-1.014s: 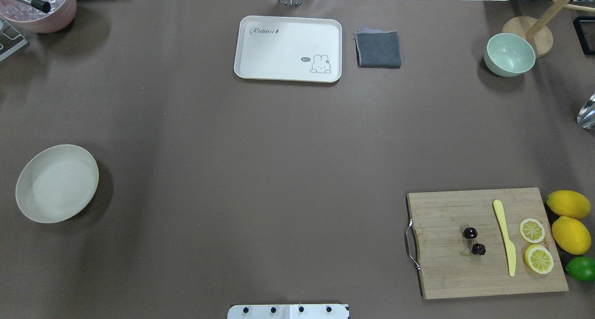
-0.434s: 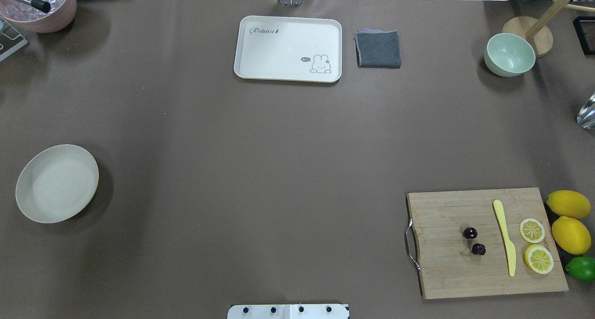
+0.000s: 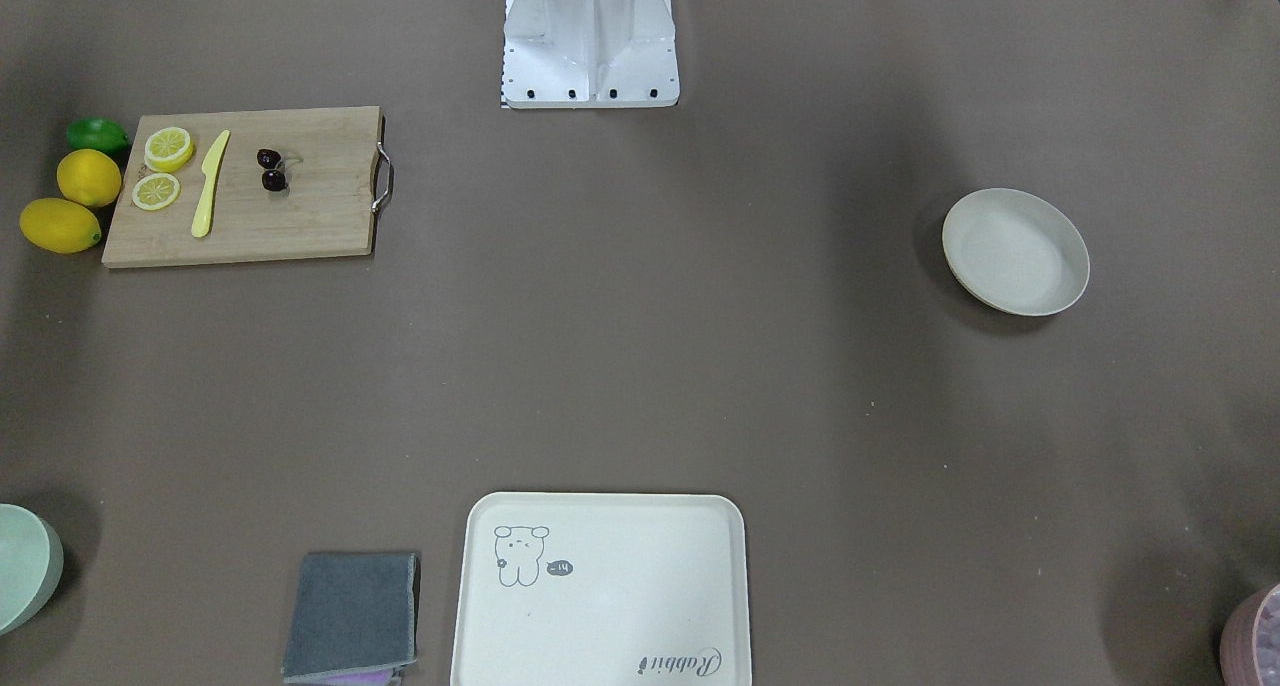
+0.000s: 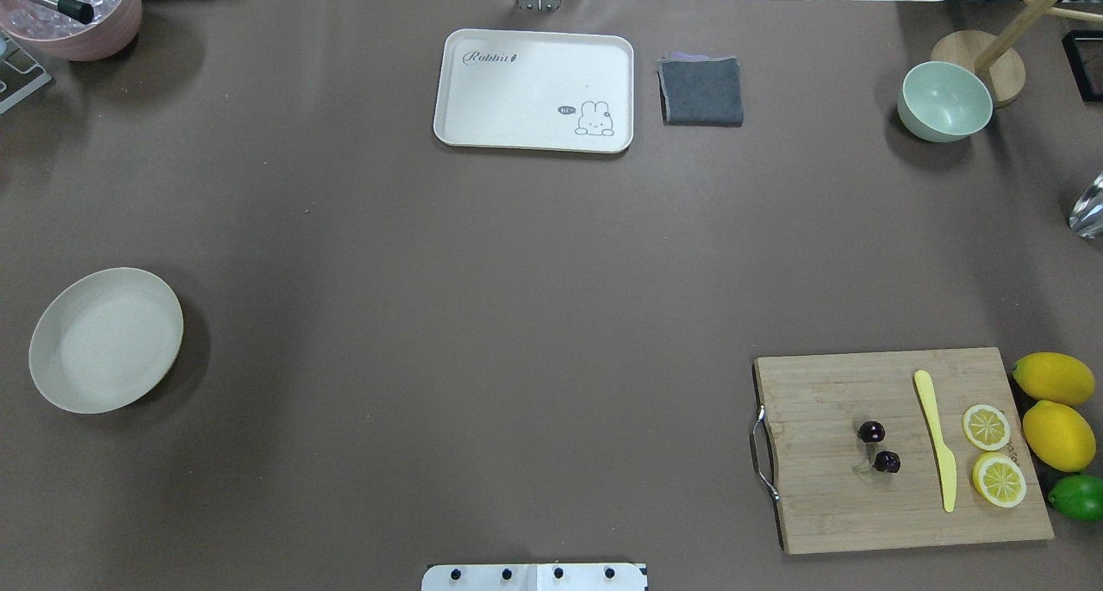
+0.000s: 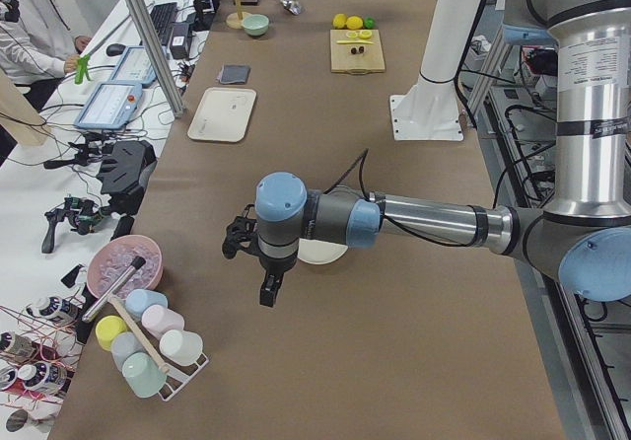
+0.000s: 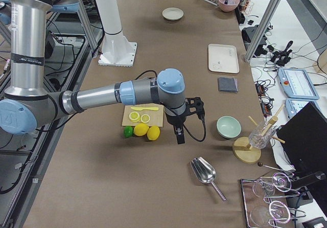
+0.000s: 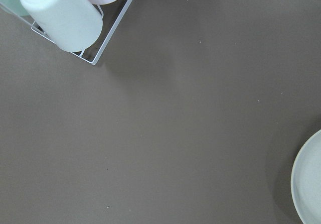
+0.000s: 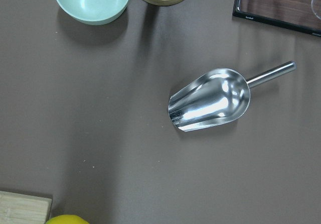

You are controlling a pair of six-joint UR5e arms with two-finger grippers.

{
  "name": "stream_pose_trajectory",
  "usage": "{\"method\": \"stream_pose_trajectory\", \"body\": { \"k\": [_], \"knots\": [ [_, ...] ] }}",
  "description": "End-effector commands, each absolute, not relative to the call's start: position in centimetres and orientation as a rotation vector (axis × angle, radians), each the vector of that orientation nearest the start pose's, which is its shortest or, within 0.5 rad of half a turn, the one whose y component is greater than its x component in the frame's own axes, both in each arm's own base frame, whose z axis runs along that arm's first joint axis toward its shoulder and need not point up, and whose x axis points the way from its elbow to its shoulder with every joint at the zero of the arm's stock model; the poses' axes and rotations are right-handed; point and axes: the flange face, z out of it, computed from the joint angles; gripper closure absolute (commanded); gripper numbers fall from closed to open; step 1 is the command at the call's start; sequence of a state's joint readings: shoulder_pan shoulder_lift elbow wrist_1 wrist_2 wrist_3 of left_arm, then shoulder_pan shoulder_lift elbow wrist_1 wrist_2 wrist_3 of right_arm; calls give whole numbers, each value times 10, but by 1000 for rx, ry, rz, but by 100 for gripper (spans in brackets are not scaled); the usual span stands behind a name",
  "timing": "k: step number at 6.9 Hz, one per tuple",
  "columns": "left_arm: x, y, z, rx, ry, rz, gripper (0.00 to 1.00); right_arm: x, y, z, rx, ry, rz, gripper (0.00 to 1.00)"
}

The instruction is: Place red cherry on plate

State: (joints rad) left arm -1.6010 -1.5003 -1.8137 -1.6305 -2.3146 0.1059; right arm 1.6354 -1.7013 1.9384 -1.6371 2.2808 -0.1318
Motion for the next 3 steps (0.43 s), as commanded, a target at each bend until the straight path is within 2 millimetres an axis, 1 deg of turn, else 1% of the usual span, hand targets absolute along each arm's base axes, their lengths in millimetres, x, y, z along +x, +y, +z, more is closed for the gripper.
{"method": "stream_pose_trajectory", "body": {
  "k": [1,2,3],
  "knots": [
    [-93,-479,549,444,701,193,2,97,-418,561,255,-711,-138,0],
    [-93,-496,549,444,709,196,2,96,-413,561,270,-727,-135,0],
    [-93,-493,552,452,709,208,2,95,-413,561,269,-745,-132,0]
  ]
}}
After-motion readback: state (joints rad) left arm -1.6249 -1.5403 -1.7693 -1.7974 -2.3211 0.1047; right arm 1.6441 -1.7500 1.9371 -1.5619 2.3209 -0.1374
